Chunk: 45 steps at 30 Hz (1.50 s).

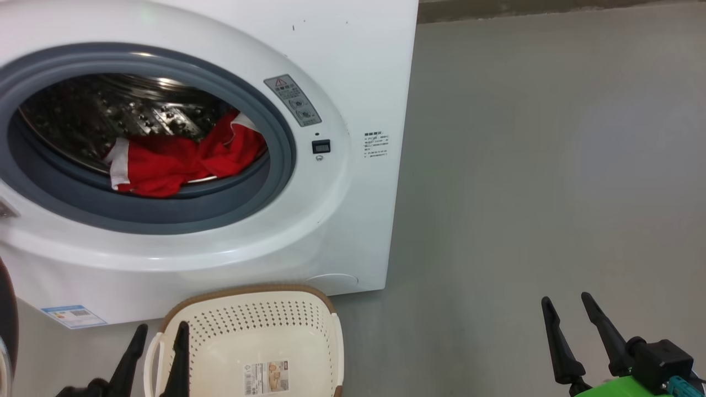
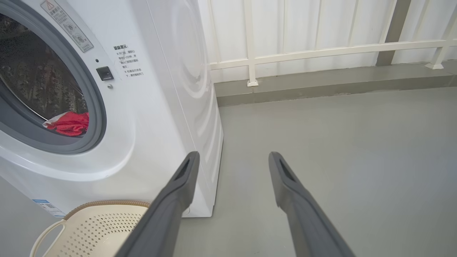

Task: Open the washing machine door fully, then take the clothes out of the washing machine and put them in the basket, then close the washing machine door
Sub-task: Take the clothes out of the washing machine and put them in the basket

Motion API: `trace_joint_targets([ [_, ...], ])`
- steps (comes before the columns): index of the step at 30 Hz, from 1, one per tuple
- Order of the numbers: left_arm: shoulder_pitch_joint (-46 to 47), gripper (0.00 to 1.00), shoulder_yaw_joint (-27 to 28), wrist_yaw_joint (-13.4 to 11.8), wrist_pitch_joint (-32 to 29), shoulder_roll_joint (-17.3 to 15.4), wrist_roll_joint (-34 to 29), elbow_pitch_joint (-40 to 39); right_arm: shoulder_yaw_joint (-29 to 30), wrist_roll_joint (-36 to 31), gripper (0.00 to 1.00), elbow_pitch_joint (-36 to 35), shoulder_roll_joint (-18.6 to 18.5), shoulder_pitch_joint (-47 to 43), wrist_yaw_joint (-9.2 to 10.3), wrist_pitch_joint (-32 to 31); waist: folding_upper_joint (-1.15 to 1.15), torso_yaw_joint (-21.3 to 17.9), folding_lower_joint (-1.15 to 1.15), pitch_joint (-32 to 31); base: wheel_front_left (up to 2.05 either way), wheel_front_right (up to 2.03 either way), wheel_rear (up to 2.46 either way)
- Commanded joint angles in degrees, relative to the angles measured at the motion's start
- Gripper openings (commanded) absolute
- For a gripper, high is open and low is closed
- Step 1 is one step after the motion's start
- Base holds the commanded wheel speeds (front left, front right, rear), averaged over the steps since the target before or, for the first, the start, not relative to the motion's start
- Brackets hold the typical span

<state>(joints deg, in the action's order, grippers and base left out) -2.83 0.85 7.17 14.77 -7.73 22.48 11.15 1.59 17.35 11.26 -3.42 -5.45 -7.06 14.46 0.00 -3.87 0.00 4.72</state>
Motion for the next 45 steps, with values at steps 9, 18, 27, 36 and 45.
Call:
trace_joint_targets([
  [9, 15.3, 1.00, 0.9, 0.3, 0.2, -3.4, -2.2, 9.0, -1.7, -0.2, 1.00, -1.9, -0.4, 5.5, -0.43, 0.5, 0.00, -1.4, 0.00, 6.9, 0.00, 0.00, 0.00],
  [18, 31.4, 1.00, -2.1, 0.3, 0.2, -7.3, -1.9, 20.3, -2.1, 0.1, 1.00, -2.4, 0.3, 9.7, -0.43, 0.5, 0.00, -4.5, 0.00, 14.8, 0.00, 0.00, 0.00],
  [27, 47.0, 1.00, -4.6, 0.3, 0.2, -11.0, 1.6, 30.5, -3.0, 1.5, 1.00, -2.9, 0.5, 13.6, -0.43, 0.5, 0.00, -7.4, 0.00, 22.1, 0.00, 0.00, 0.00],
  [36, 56.9, 1.00, -7.7, 0.3, 0.2, -13.6, 5.8, 37.8, -4.2, 3.3, 1.00, -3.8, 0.5, 15.8, -0.43, 0.5, 0.00, -9.6, 0.00, 26.0, 0.00, 0.00, 0.00],
  [45, 63.1, 1.00, -11.0, 0.3, 0.2, -16.9, 8.1, 42.0, -5.1, 4.5, 1.00, -4.8, 0.5, 16.6, -0.43, 0.5, 0.00, -11.7, 0.00, 28.7, 0.00, 0.00, 0.00],
])
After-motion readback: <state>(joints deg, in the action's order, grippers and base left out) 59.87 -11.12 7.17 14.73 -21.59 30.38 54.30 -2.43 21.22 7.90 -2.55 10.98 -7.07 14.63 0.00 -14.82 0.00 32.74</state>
